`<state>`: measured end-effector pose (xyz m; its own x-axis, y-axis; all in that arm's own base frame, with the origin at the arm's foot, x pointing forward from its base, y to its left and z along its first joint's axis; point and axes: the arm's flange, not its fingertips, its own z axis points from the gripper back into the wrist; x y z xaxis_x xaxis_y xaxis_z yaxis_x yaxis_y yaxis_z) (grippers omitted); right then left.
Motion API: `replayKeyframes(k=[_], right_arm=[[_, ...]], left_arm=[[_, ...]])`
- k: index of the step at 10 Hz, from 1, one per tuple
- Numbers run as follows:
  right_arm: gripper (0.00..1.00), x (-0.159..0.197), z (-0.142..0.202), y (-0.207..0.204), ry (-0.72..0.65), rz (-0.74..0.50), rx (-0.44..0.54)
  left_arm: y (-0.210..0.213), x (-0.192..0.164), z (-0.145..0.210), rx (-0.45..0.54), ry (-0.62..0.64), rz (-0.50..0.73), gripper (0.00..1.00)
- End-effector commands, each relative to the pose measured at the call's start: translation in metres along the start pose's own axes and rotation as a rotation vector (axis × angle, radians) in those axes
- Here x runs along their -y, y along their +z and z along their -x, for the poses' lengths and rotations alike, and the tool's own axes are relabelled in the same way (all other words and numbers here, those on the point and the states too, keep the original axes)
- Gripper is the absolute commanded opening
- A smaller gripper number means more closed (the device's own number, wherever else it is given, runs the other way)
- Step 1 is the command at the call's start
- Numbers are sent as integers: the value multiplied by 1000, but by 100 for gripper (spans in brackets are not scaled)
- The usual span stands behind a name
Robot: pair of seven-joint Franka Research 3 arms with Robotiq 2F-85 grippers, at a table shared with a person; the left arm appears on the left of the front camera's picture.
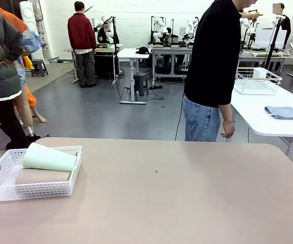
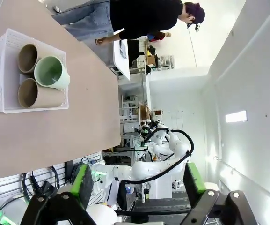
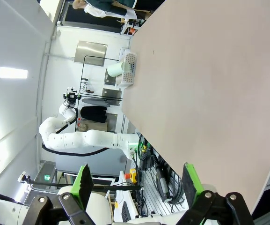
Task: Clean and organize the cups into the basket.
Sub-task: Move the Organizing basket back to the left side of the table.
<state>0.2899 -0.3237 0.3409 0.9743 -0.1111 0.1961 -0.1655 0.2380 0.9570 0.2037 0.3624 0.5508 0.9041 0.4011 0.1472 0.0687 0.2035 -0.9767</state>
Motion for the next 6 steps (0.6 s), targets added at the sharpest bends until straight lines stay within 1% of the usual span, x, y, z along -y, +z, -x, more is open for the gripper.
replayKeyframes(k=[1,6], right_arm=[[100,0,0,0,16,0,9],[100,0,0,0,16,0,9]], left_arm=[[0,-2,1,-9,6,-12,100],[0,-2,1,-9,6,-12,100]])
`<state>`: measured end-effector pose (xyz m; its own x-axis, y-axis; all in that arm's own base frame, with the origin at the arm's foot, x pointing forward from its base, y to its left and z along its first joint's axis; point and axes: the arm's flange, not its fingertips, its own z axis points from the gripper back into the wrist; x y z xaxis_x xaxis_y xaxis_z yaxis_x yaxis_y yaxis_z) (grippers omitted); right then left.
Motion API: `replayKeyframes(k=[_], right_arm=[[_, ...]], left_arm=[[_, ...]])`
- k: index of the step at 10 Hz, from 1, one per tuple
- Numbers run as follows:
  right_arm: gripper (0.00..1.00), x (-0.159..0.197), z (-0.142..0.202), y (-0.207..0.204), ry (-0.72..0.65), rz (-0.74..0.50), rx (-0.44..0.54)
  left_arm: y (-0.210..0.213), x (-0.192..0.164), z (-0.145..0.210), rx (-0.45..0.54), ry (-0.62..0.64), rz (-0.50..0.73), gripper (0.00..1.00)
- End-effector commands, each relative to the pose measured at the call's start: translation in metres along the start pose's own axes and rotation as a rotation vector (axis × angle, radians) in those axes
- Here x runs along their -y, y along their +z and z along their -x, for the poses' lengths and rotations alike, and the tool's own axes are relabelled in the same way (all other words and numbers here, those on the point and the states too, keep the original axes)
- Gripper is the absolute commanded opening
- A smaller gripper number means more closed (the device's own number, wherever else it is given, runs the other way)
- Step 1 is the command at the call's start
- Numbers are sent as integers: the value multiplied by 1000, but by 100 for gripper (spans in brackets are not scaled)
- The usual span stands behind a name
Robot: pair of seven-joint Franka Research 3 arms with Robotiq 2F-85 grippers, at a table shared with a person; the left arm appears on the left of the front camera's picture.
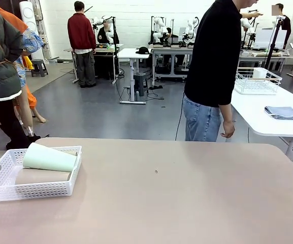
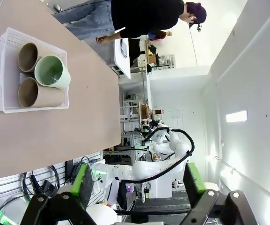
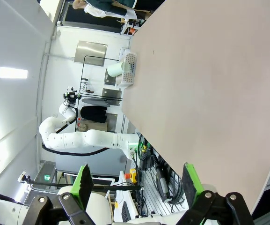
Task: Clean and organize the cups into the basket.
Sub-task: Move the Organizing basket back to the left side of the table.
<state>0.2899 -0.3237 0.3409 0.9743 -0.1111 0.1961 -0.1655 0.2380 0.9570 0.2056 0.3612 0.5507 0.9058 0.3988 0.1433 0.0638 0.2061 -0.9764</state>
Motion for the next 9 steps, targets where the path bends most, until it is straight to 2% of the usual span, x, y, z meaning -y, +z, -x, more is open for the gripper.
replayKeyframes(k=[1,9], right_arm=[[100,0,0,0,16,0,9],[100,0,0,0,16,0,9]], left_arm=[[2,-1,2,-6,3,-8,100],[2,-1,2,-6,3,-8,100]])
